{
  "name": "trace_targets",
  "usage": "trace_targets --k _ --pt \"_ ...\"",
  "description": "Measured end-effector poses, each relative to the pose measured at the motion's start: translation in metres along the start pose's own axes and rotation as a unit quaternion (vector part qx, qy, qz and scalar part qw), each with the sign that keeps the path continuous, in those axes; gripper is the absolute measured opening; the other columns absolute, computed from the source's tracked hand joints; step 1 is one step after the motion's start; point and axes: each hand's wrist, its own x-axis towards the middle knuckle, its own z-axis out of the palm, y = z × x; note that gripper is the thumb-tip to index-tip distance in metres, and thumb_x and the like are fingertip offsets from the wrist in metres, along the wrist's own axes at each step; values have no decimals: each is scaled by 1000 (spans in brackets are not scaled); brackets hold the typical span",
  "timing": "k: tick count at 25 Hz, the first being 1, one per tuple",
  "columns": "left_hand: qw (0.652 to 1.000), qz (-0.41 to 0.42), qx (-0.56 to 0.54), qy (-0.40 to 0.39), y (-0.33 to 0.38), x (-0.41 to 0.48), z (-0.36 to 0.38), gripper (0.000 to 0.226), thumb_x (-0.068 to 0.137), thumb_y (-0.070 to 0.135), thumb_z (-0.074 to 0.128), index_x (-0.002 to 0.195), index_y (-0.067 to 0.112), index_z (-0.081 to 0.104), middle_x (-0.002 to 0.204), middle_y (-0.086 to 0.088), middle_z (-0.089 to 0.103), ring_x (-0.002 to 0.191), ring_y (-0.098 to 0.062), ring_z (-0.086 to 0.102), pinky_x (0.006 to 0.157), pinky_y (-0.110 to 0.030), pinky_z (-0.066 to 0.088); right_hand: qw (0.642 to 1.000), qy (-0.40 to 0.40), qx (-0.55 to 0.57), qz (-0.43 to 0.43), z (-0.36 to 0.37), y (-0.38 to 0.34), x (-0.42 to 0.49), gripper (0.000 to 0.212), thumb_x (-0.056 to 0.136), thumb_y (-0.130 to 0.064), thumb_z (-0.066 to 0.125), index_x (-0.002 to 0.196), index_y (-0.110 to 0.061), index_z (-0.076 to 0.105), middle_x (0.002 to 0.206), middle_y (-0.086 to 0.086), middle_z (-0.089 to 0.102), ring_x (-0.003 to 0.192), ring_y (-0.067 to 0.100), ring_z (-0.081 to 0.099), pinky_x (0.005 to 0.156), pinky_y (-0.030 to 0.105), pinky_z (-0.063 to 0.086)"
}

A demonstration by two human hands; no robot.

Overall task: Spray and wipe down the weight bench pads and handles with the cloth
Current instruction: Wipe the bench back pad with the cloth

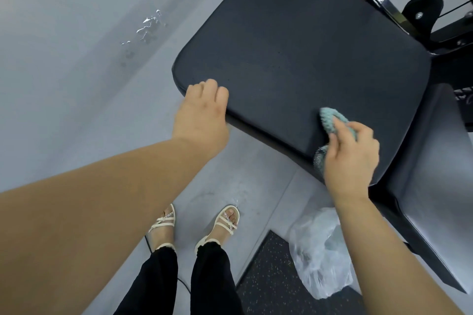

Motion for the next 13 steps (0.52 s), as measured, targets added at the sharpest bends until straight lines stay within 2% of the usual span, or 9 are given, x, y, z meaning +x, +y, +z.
trace_targets --k 2,3,4,7,10,11,13 --pt "998 27 54 0 3 -1 2 32 88 19 47 116 10 33 124 -8 34 120 -26 33 91 -29 34 994 3 -1 106 5 -19 -4 31 84 -14 53 111 -14 67 112 20 58 79 44 52 67 43 41" --pt "998 28 64 0 4 -1 2 34 88 19 47 117 9 32 126 -8 33 123 -27 31 95 -28 33 991 4 3 130 13 -40 -3 31 81 -13 56 110 -15 67 111 20 59 80 44 52 66 42 40" --pt "997 30 68 1 5 -1 2 34 89 19 46 118 9 32 127 -9 32 125 -27 30 95 -29 33 993 17 7 115 21 -63 -2 32 78 -14 59 108 -16 68 108 19 60 78 43 53 62 40 39" --pt "996 32 80 3 2 0 3 32 88 19 46 116 9 33 126 -9 33 122 -27 32 92 -28 33 999 16 19 -37 39 -119 -5 36 69 -11 64 103 -19 70 100 12 64 67 32 52 58 31 30" --pt "993 44 108 1 6 1 4 30 89 18 45 114 9 32 122 -8 34 116 -26 35 86 -27 34 986 -7 13 -165 28 -96 1 40 71 -9 55 106 -22 69 102 7 64 65 29 51 57 29 31" --pt "993 40 109 -3 7 1 4 30 89 18 45 114 9 32 122 -9 34 116 -26 35 86 -27 33 984 -16 -1 -179 22 -73 1 41 72 -13 48 106 -23 68 104 7 64 67 30 52 56 30 34" --pt "996 15 91 -16 8 1 4 31 88 15 46 116 8 33 124 -10 33 122 -29 32 94 -29 33 993 -13 -23 -118 8 -16 -5 41 76 -20 41 107 -22 68 107 10 63 69 34 54 59 34 42"
